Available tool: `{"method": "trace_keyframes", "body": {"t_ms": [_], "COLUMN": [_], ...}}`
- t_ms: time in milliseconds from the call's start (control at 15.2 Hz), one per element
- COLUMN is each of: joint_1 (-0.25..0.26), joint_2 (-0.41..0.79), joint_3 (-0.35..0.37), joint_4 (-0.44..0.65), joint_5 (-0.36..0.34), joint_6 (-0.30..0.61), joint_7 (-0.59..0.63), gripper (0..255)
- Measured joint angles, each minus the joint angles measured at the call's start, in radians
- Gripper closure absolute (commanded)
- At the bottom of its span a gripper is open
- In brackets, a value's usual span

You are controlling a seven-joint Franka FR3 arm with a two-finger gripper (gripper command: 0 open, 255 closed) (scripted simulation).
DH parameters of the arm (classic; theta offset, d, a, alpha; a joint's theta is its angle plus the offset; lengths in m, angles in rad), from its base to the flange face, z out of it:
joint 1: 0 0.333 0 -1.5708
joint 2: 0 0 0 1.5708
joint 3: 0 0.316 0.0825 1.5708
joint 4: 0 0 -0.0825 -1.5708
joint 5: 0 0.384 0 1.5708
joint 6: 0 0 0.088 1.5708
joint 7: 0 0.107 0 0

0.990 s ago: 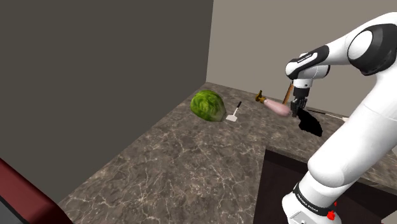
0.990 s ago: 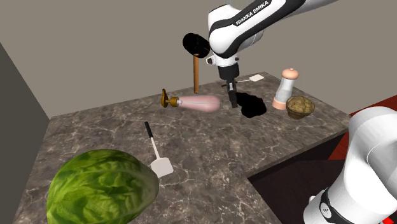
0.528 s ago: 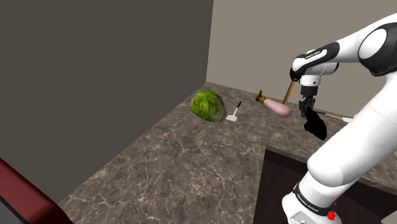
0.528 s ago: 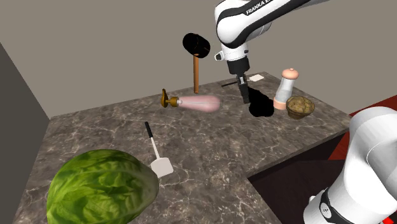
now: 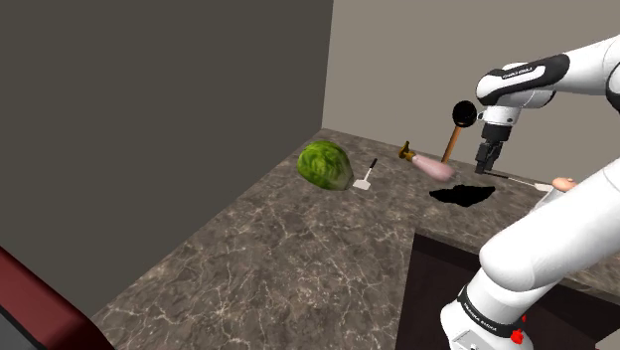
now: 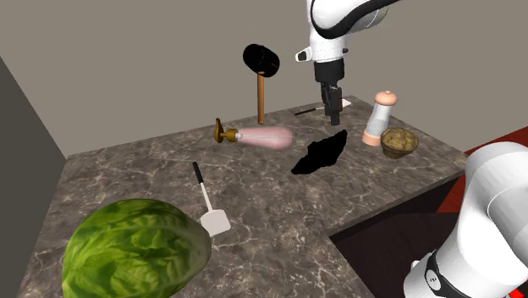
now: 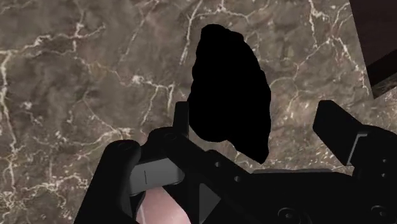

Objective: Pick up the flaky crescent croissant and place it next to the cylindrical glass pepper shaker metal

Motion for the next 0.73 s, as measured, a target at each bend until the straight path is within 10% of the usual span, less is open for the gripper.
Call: {"method": "trace_keyframes", "body": {"t_ms": [264,726], "joint_1": [-0.024,-0.028], "joint_2": [-0.219,-0.241], "joint_3": [-0.034,-0.055], "joint_4": [-0.055,-0.143], "joint_5": [0.025,0.021], "joint_6": [0.002,0.087], "joint_7": [-0.160,-0.184], "gripper": [0,0]}}
